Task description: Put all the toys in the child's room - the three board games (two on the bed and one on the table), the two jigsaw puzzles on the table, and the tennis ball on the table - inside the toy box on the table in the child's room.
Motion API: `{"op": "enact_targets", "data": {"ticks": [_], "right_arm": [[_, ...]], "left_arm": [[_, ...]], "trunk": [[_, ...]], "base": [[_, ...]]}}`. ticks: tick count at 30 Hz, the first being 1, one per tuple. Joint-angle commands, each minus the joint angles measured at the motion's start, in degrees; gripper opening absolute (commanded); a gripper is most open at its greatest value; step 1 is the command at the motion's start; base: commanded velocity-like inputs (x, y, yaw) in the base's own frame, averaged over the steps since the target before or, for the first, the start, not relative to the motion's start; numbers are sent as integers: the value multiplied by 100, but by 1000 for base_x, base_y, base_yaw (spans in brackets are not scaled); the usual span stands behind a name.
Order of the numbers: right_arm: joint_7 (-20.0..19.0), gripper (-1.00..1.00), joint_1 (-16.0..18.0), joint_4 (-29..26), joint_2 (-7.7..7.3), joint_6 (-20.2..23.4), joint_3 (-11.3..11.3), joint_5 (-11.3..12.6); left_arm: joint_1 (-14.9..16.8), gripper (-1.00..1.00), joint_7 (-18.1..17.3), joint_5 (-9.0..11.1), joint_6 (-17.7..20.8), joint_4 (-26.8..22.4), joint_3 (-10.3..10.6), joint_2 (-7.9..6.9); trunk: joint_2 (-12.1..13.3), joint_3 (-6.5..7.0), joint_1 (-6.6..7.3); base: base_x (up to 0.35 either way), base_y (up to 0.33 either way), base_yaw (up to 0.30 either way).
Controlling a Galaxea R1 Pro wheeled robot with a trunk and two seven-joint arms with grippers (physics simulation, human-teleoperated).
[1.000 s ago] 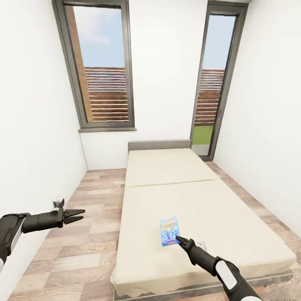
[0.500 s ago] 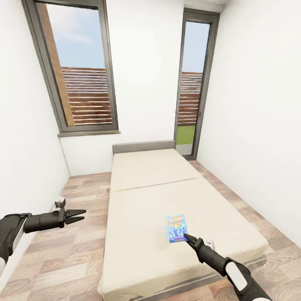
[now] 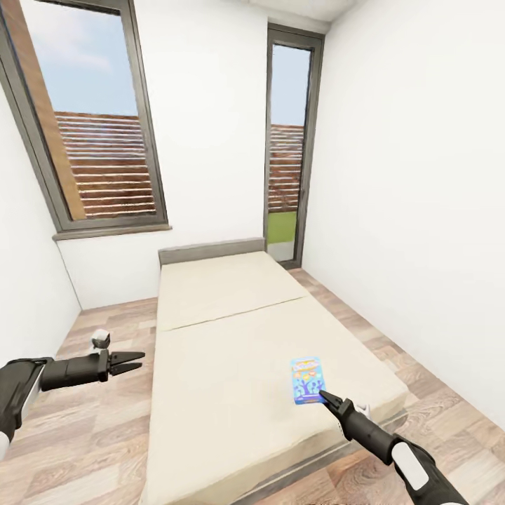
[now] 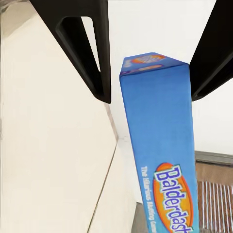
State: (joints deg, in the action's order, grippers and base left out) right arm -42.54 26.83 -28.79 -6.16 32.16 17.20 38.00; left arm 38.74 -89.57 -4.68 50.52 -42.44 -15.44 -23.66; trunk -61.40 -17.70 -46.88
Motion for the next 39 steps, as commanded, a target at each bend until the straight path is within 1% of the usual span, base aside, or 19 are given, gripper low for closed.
{"op": "enact_targets", "data": {"ticks": [1,2,7,24,39], "right_arm": [[-25,-100,4,4,-2,46,40,28],[-77,-100,1,9,-14,49,109,26],[-134,-100,-2,19,-30,57,191,24],[-145,-100,-3,39,-36,90,225,23],[-138,-100,-3,48,-43,115,231,23]], "left_arm": [[2,100,-43,-50,9,-7,-16,3],[2,100,-43,-49,-142,-9,-18,6],[2,100,-43,-50,-299,-10,-20,9],[2,100,-43,-50,-341,-10,-20,11],[4,100,-43,-59,-341,-10,-16,70]], "trunk": [[37,15,22],[77,36,44],[278,144,154],[959,508,527],[1561,830,857]], "base": [[0,0,-276],[0,0,-276],[0,0,-276],[0,0,-276],[0,0,-276]]}}
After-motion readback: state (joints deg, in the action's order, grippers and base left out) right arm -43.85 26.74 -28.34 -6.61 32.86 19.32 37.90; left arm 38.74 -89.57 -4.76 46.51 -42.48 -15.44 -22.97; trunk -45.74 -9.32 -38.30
